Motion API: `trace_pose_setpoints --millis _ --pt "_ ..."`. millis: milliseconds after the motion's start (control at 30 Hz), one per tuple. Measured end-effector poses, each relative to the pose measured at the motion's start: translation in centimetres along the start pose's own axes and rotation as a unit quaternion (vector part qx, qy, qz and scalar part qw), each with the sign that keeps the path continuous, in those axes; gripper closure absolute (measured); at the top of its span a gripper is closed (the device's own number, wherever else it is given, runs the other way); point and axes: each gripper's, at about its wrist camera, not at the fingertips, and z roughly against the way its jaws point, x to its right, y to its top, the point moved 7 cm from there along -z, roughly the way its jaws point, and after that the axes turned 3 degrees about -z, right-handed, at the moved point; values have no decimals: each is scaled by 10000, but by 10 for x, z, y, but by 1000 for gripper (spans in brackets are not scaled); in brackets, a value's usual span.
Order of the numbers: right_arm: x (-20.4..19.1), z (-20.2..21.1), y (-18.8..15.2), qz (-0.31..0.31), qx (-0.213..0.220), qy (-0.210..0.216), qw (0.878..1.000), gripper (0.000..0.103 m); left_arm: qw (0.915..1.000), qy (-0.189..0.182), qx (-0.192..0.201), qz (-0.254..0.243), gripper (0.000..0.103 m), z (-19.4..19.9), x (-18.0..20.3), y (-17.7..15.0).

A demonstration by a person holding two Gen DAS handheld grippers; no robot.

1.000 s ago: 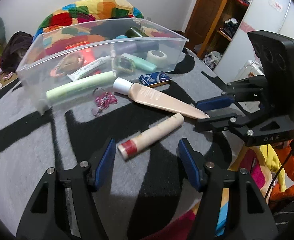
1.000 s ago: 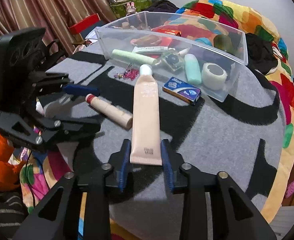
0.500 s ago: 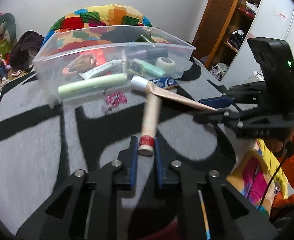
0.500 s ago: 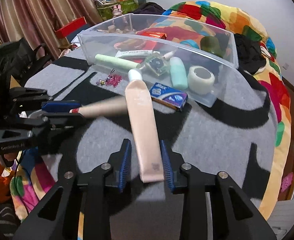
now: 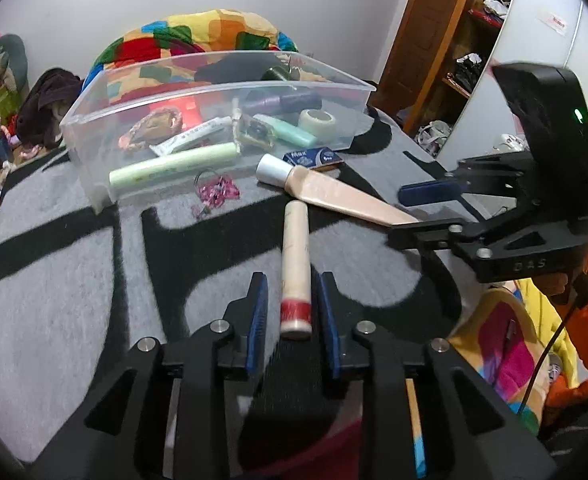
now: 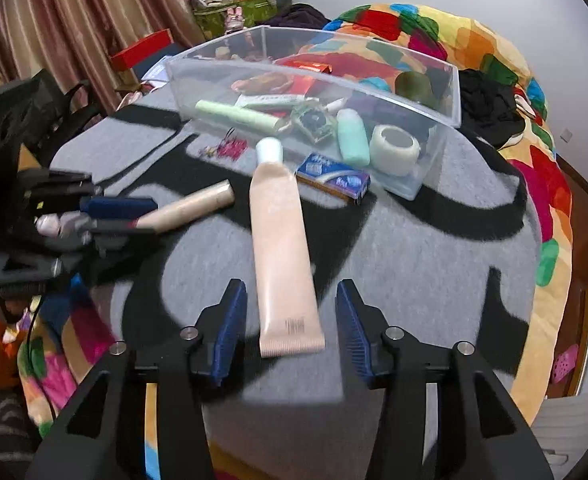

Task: Organize objects
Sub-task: 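Place the brush and beige foundation tube into the clear box and release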

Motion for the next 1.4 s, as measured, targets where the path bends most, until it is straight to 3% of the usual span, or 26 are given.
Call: trace_pose_setpoints --millis 233,300,333,467,733,1000,1200,1400 --pt "-6 -22 26 -136 142 -226 9996 59 9979 545 309 -182 77 -10 1 6" --pt "-10 -23 28 -115 243 -280 9992 68 9973 609 369 -186 83 -9 2 4" --pt "-13 -23 27 -92 280 -268 9992 71 9972 627 375 -182 89 -8 1 4" --pt "-17 -17 22 -59 401 -374 9985 75 9976 583 367 -37 89 -2 -2 3" --pt "-19 5 20 -359 604 -68 9975 75 9956 571 746 28 89 24 2 23" --pt "-10 43 51 -616 1188 -4 9910 75 9911 659 1118 294 89 48 -18 58" --pt "1 47 90 -880 1373 -68 9866 75 9905 784 967 585 89 39 -47 86" --pt "15 10 124 -1102 874 27 9901 75 9920 754 685 741 89 15 -70 107"
